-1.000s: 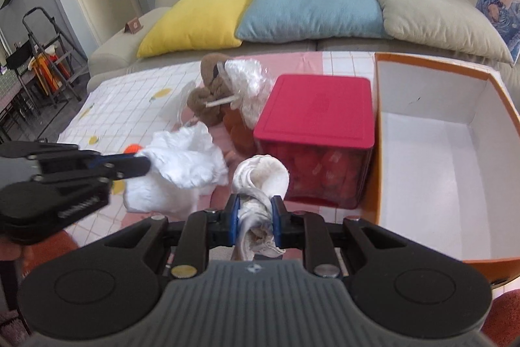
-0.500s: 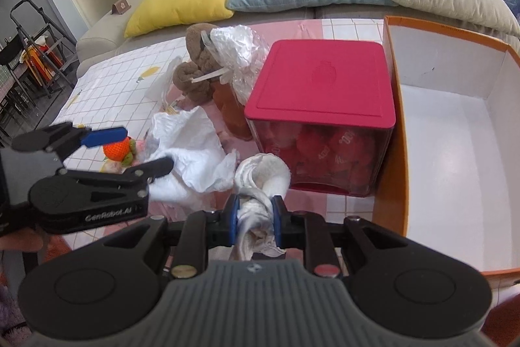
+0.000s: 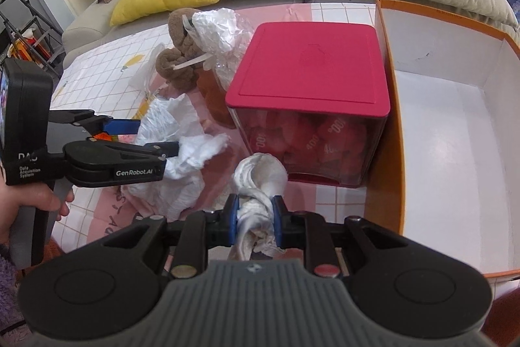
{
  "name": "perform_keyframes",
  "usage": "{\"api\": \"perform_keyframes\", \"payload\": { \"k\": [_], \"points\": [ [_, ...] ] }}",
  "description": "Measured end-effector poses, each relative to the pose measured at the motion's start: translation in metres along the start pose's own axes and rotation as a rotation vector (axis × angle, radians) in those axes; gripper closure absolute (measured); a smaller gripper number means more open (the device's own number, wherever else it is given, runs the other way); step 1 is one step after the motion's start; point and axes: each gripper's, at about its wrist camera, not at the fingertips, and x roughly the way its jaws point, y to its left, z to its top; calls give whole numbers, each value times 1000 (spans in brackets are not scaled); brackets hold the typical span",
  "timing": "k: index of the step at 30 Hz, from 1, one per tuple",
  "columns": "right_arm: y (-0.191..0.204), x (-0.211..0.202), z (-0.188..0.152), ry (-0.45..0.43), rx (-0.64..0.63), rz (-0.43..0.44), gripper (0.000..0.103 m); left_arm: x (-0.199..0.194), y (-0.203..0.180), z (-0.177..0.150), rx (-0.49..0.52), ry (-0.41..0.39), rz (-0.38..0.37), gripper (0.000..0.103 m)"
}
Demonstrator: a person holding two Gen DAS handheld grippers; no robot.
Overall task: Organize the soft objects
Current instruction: 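Grasp the white tissue with the left tool while the right tool holds the bib, then carry both items over the cardboard box and open both tools to drop them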
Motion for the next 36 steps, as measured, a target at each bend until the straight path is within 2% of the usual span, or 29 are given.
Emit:
{"api": "perform_keyframes", "payload": {
  "k": [4,5,6,7,11,19,24,28,31,36],
  "points": [
    [1,-1,0,-5,-7,-1,83,-8,-4,0,20,-25,16,75],
    [2,-3,1,-12,-11,1,83,-13,-6,-1,26,-37,16,78],
    [2,-5,1,-20,-15,5,83,-18,-8,-1,28,-51,19,90],
    [2,-8,1,-29,-19,11,83,-25,-10,-2,24,-66,21,93],
    [2,-26,2,-72,-36,25,84,-60,-16,-4,-26,-140,-4,93],
    [2,-71,8,-198,-41,40,84,-129,-30,0,-53,-294,23,93],
    [-6,-104,8,-300,-23,39,84,-165,-47,3,-20,-382,38,93],
    [-16,-132,8,-374,0,21,84,-193,-65,5,12,-446,16,93],
    [-29,-155,10,-438,16,-16,84,-209,-76,14,8,-481,-42,93],
    [-61,-183,16,-522,53,-115,84,-219,-92,40,-4,-514,-186,93]
  ]
}}
